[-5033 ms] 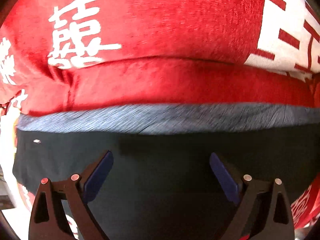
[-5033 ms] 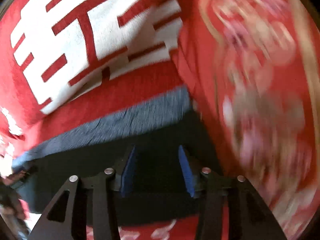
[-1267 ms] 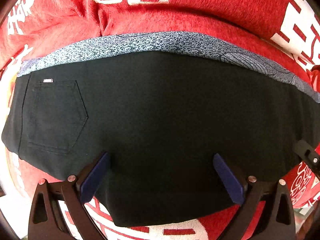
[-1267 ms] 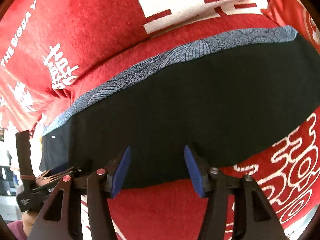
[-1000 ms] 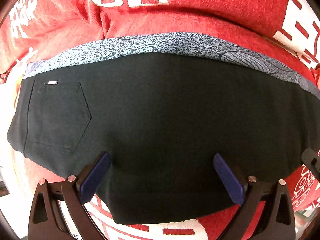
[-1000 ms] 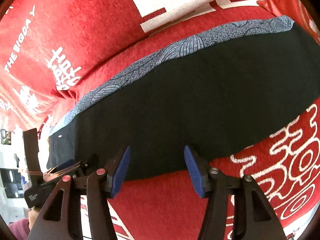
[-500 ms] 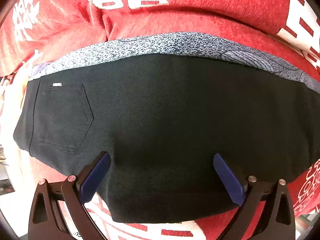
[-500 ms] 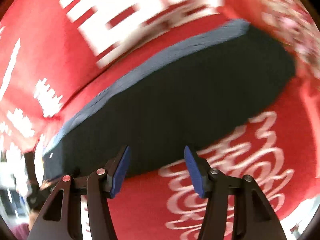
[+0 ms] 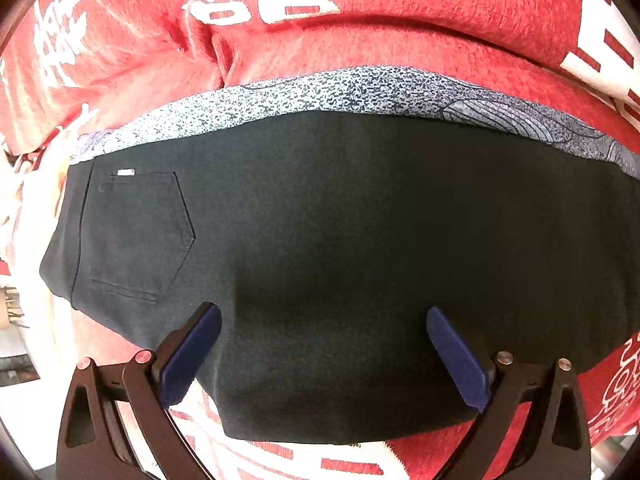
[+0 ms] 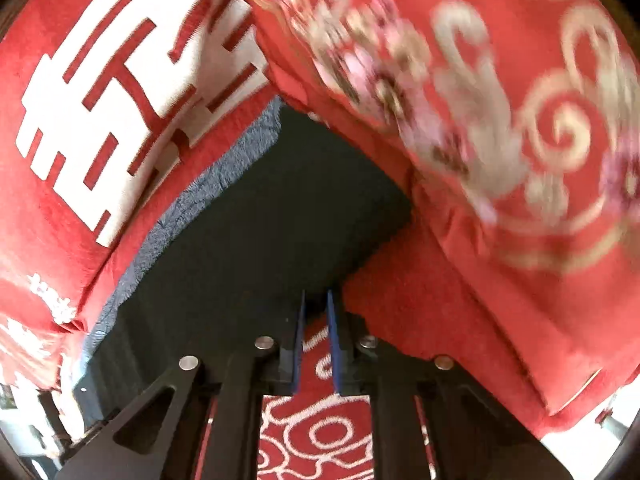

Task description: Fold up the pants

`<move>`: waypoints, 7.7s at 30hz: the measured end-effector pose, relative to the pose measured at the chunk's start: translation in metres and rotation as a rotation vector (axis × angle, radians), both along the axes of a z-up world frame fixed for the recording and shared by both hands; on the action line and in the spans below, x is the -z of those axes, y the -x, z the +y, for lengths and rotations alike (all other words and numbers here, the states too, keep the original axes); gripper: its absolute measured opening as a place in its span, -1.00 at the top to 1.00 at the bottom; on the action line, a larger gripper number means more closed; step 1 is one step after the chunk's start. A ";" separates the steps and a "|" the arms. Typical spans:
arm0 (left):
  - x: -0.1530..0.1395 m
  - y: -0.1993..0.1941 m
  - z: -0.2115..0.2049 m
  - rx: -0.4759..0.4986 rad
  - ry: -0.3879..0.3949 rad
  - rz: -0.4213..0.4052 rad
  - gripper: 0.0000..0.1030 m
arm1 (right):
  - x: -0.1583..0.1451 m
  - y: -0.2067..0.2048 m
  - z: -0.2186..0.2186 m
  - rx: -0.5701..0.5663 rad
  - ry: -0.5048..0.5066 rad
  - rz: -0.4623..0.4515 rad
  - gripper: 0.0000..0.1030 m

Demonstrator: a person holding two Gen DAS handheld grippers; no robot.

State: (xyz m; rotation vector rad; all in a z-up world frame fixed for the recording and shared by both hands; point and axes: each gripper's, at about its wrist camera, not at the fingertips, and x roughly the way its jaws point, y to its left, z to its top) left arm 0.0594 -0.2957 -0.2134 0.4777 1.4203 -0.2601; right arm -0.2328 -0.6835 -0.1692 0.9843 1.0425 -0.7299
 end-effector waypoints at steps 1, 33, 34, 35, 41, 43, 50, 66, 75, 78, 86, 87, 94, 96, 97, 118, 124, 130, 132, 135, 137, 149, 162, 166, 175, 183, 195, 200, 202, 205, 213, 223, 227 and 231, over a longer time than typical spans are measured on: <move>0.000 0.001 -0.001 0.001 -0.005 -0.003 -1.00 | -0.004 -0.001 -0.001 -0.015 0.015 -0.007 0.78; -0.024 0.014 -0.042 0.141 -0.008 -0.032 -1.00 | 0.015 0.005 0.042 -0.039 -0.238 -0.168 0.26; -0.028 0.018 -0.052 0.164 0.015 -0.033 -1.00 | 0.014 0.006 0.038 -0.032 -0.232 -0.181 0.26; -0.032 0.022 -0.065 0.188 0.037 -0.031 -1.00 | 0.015 0.007 0.035 -0.023 -0.229 -0.193 0.26; -0.032 0.045 -0.130 0.231 0.157 0.014 -1.00 | 0.023 0.028 0.017 0.084 -0.197 -0.263 0.19; -0.026 0.052 -0.152 0.241 0.199 0.013 -1.00 | 0.029 0.036 0.010 0.125 -0.193 -0.287 0.18; 0.001 0.061 -0.170 0.243 0.201 0.011 -1.00 | 0.046 0.040 -0.006 0.169 -0.173 -0.414 0.02; -0.027 0.058 -0.185 0.359 0.230 -0.034 -0.45 | -0.011 -0.002 -0.013 0.056 -0.065 -0.402 0.71; 0.000 0.071 -0.194 0.375 0.274 -0.059 -0.48 | -0.061 -0.037 0.020 -0.141 0.068 -0.376 0.71; -0.005 0.061 -0.189 0.395 0.296 0.005 -0.48 | -0.078 -0.051 0.037 -0.190 0.116 -0.357 0.71; -0.055 0.025 -0.081 0.275 0.366 0.004 -0.49 | -0.120 -0.103 0.121 -0.393 0.260 -0.304 0.71; -0.058 0.017 -0.065 0.260 0.350 -0.005 -0.49 | -0.120 -0.112 0.134 -0.422 0.271 -0.296 0.71; -0.044 -0.035 0.056 0.075 0.200 -0.047 -0.49 | -0.062 -0.193 0.264 -0.710 0.341 -0.122 0.45; -0.035 -0.042 0.087 0.027 0.162 -0.045 -0.49 | -0.029 -0.213 0.310 -0.821 0.376 -0.008 0.31; -0.031 -0.043 0.103 0.005 0.147 -0.039 -0.49 | -0.006 -0.222 0.338 -0.898 0.427 0.100 0.24; -0.041 -0.033 0.004 0.179 0.446 0.184 -0.49 | 0.022 -0.131 0.222 -0.193 -0.349 -0.348 0.00; -0.021 -0.026 -0.014 0.187 0.396 0.232 -0.35 | 0.035 -0.119 0.212 -0.074 -0.444 -0.395 0.01; -0.033 -0.022 -0.012 0.207 0.405 0.217 -0.23 | 0.035 -0.111 0.212 -0.040 -0.464 -0.419 0.03; -0.031 -0.024 -0.015 0.210 0.397 0.219 -0.23 | 0.039 -0.113 0.211 -0.021 -0.468 -0.422 0.03; -0.021 -0.025 -0.017 0.204 0.381 0.240 -0.21 | 0.052 -0.118 0.205 0.040 -0.496 -0.444 0.04; -0.023 -0.024 -0.016 0.205 0.394 0.228 0.01 | 0.063 -0.121 0.201 0.073 -0.531 -0.444 0.71; -0.026 -0.009 0.011 0.187 0.347 0.195 0.04 | 0.056 -0.125 0.218 -0.072 -0.535 -0.361 0.92; -0.072 -0.027 -0.003 0.183 0.330 0.040 -0.22 | -0.027 -0.140 0.122 -0.372 -0.280 -0.387 -0.08; -0.072 -0.034 -0.032 0.196 0.338 0.041 -0.22 | 0.007 -0.147 0.069 -0.284 -0.314 -0.338 0.03; -0.035 -0.017 -0.068 0.236 0.278 0.042 -0.22 | 0.046 -0.181 0.063 -0.391 -0.434 -0.290 0.33; -0.032 -0.004 -0.064 0.288 0.236 0.037 -0.22 | 0.034 -0.196 0.095 -0.504 -0.170 -0.023 -0.14; -0.046 0.001 -0.015 0.114 0.143 0.052 -0.59 | -0.003 -0.135 0.133 -0.536 -0.097 0.060 -0.49; -0.048 0.011 -0.014 0.080 0.089 0.053 -0.59 | -0.004 -0.121 0.145 -0.517 -0.142 0.080 -0.53; -0.050 0.014 -0.013 0.063 0.087 0.059 -0.59 | -0.005 -0.119 0.149 -0.539 -0.135 0.102 -0.53; -0.053 0.020 -0.012 0.045 0.088 0.068 -0.59 | -0.009 -0.114 0.153 -0.562 -0.134 0.115 -0.53; -0.055 0.037 -0.002 0.006 0.087 0.085 -0.59 | -0.005 -0.102 0.155 -0.554 -0.158 0.143 -0.54; -0.044 0.036 0.025 0.010 0.082 0.126 -0.59 | -0.013 -0.116 0.185 -0.548 -0.125 0.158 -0.54; -0.042 0.030 0.039 0.025 0.097 0.136 -0.59 | -0.019 -0.127 0.205 -0.551 -0.105 0.160 -0.54; -0.039 0.018 0.060 0.035 0.111 0.157 -0.59 | -0.024 -0.139 0.230 -0.546 -0.089 0.169 -0.54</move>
